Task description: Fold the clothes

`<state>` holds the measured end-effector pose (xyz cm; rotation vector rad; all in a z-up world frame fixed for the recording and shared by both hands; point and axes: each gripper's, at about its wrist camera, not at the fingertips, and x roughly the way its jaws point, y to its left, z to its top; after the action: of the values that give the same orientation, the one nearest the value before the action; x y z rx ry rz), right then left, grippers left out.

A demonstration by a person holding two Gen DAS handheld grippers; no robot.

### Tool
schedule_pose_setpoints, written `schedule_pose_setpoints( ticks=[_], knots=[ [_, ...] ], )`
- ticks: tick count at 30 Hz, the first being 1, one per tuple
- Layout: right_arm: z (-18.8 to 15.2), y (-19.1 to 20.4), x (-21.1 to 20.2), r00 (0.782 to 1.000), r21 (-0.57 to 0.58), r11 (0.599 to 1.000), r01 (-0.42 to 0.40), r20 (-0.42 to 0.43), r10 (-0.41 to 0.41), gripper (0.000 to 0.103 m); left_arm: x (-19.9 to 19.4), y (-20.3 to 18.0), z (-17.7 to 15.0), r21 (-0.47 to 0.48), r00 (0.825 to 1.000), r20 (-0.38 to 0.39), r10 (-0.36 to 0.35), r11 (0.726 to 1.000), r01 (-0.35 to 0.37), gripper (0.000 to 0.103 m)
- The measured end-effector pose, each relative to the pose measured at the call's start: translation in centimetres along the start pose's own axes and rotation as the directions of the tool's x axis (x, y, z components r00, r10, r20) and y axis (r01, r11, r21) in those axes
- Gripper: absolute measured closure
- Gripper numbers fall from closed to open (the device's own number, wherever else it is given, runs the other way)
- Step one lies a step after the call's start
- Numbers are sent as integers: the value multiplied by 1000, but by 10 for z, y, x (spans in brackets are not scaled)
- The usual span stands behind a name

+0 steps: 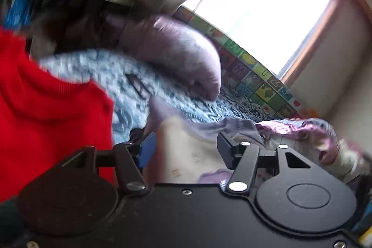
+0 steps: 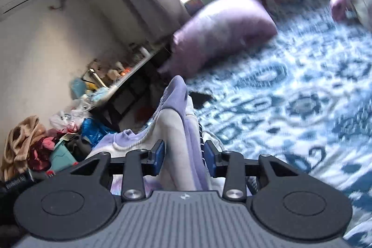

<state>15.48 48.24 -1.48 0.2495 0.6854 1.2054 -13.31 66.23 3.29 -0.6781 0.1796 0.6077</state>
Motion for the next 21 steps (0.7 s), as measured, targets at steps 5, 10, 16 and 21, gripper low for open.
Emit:
schedule_pose_setpoints(
  ticks=[5,10,16,21],
  knots=[
    [-7,22,-30,999,-137,990,36,9,-35,41,-24,-27,-11,126,1000,-9,-6,992,7,46],
    [-29,50,-67,994,-204,977,68,-74,-85,28,-65,-55,-38,316,996,-23,81,946,-69,12],
    [-45,102,-129,981,-273,954,126,-112,-161,2,-109,-79,-64,446,987,-21,160,885,-134,0],
    [-38,138,-165,971,-337,922,193,-72,-229,0,-136,-97,-63,452,970,44,240,861,-234,0]
  ],
)
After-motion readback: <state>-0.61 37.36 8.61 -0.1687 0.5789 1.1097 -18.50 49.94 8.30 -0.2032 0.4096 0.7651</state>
